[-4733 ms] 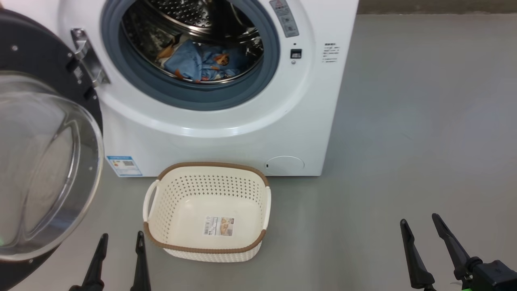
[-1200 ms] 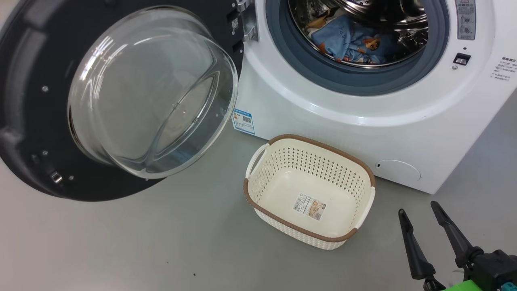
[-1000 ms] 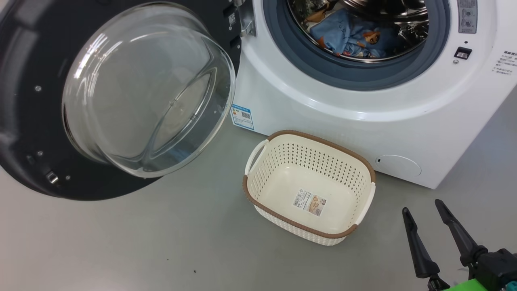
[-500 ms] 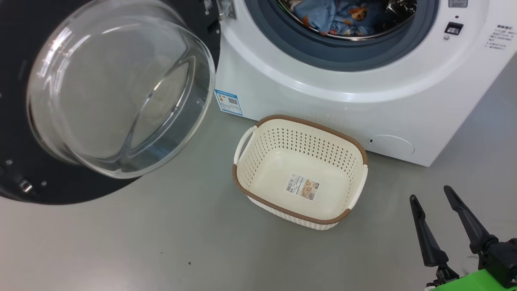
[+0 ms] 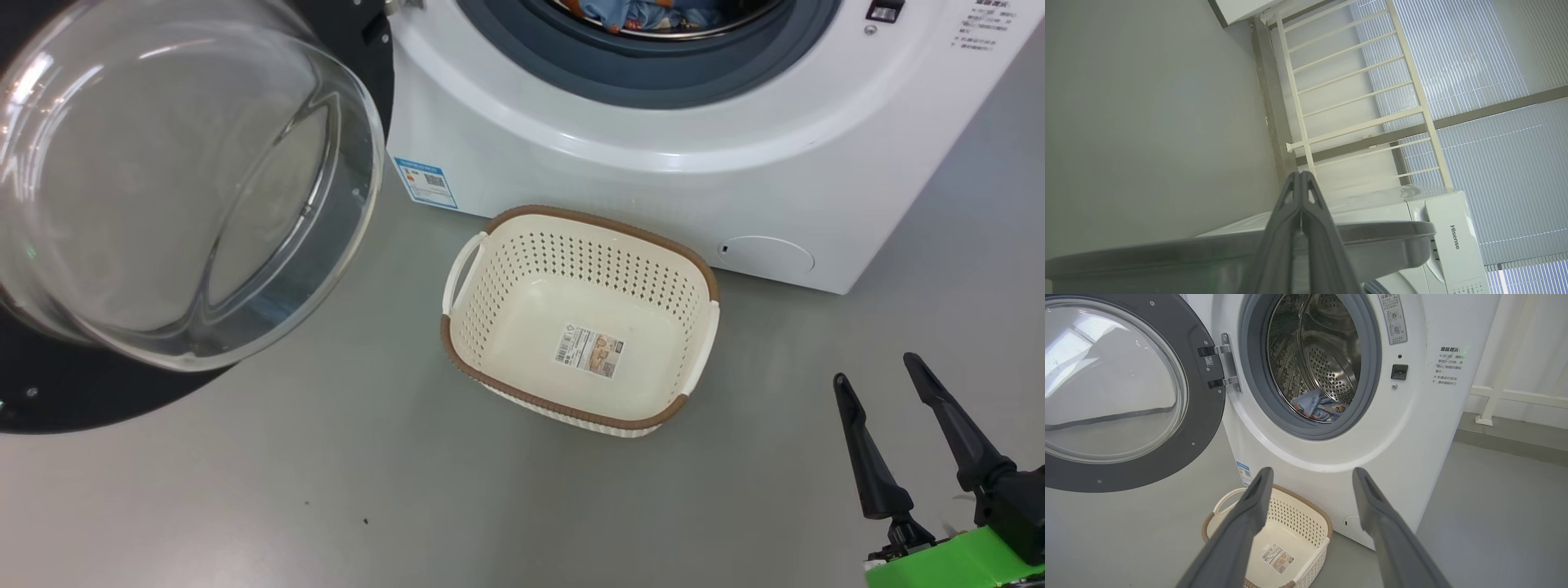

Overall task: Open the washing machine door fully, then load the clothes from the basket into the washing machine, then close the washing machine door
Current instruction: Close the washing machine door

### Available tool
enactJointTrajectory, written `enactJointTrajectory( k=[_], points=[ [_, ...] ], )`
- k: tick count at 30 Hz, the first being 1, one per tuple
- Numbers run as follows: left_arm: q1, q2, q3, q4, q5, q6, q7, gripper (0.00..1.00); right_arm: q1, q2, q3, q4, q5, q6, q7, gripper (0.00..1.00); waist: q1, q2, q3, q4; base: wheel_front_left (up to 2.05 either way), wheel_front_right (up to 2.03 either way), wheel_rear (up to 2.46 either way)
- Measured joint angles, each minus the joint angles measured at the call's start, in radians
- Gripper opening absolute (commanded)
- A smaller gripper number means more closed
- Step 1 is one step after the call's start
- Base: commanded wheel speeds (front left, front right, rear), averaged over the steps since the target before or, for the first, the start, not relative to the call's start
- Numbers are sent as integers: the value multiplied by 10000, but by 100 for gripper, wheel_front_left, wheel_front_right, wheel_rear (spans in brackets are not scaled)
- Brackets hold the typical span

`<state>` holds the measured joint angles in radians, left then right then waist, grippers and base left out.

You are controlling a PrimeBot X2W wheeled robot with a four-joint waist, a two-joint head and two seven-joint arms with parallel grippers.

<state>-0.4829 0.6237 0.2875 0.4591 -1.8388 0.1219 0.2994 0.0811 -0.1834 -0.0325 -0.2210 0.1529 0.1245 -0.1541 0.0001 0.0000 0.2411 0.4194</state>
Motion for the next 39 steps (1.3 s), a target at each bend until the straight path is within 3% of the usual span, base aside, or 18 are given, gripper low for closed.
enactJointTrajectory(
  k=[21,39],
  points=[
    [-198,219,-644,280,422,-54,815,0,-225,-69,-61,2,61,0,-23,100,-1,0,428,-283,0,0,0],
    [842,-12,-598,-1014,-226,-736,2280,0,-233,-69,-81,2,71,0,-63,100,-1,0,347,-47,0,0,0]
  ],
)
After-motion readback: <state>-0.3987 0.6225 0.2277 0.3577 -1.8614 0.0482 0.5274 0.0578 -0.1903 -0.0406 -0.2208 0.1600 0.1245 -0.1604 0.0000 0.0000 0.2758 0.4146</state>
